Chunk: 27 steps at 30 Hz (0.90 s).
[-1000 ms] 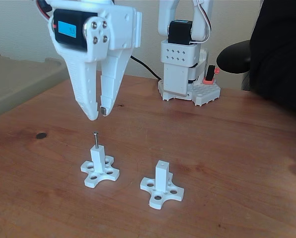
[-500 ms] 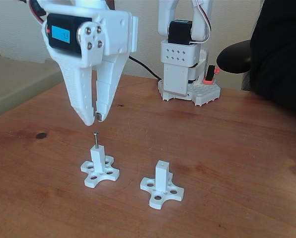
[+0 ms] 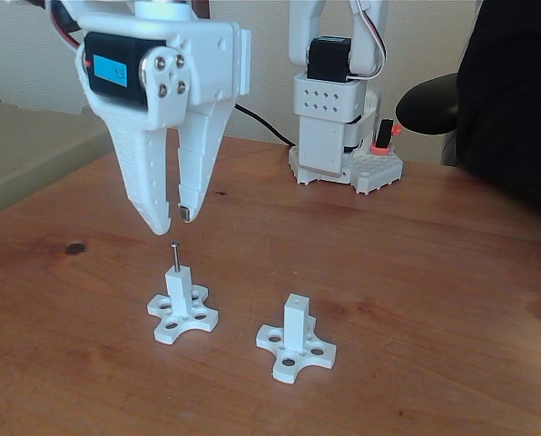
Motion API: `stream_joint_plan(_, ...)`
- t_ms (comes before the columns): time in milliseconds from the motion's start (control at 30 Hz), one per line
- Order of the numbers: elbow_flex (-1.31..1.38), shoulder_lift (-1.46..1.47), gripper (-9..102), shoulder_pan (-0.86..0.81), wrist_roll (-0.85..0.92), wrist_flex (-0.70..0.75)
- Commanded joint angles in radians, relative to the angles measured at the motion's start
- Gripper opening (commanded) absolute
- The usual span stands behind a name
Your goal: Grab the screw and set it in the hole.
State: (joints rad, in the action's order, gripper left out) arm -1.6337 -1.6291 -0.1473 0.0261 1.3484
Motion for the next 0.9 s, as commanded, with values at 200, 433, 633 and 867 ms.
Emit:
stream_joint_plan(200, 0.086, -0.005, 8, -0.011, 0.009, 0.002)
stream_joint_plan(433, 0.086, 0.011, 8, -0.009, 0.009, -0.008)
stream_joint_plan(633, 0.086, 0.011, 8, -0.008, 0.008, -0.014)
stream_joint_plan(867, 0.087, 0.028, 8, -0.008, 0.006, -0.029)
